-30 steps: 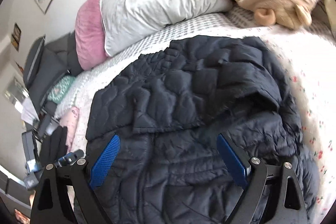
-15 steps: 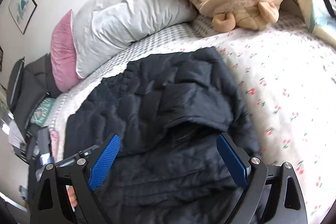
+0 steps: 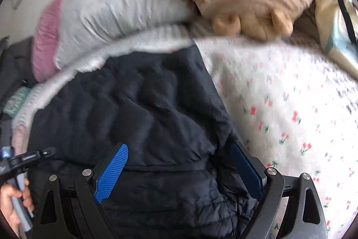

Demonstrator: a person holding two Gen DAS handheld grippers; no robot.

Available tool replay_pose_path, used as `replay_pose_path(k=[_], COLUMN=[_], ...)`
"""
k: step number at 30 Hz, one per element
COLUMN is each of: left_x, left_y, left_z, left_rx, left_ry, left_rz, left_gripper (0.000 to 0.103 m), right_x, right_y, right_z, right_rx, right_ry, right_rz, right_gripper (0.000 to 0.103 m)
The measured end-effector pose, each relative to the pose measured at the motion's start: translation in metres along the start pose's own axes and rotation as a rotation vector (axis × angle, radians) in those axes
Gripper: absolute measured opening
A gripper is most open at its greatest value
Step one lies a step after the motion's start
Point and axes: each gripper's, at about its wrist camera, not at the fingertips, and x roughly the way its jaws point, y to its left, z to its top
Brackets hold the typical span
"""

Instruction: Fold large clothes

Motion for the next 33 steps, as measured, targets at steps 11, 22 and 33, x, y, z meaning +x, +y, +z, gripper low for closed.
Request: replay_pose_path(k=[11,22,33], left_x=[-0.085,-0.194,-0.213], left_y=[0.005,0.057,0.127], left_z=[-0.009,-0.060,-0.124], left_rx=[0.055,0.083,0.002], left_ry=[-0.057,-0.053,0.093], left_rz=[0.067,0.048,-0.059], left_gripper=[0.084,0.095,0.095], right_x=[-0.045,-0.144,-0.184], right_y=[0.002,0.005,-0.035], right_z=[0.003,-0.018,-0.083], right_rx=[-0.002,-0.097,-0.148], right_ry=[-0.018,-0.011,0.186], right_rz=[0.119,0.252,0.247], right_gripper=[0.094,0.094,0.094])
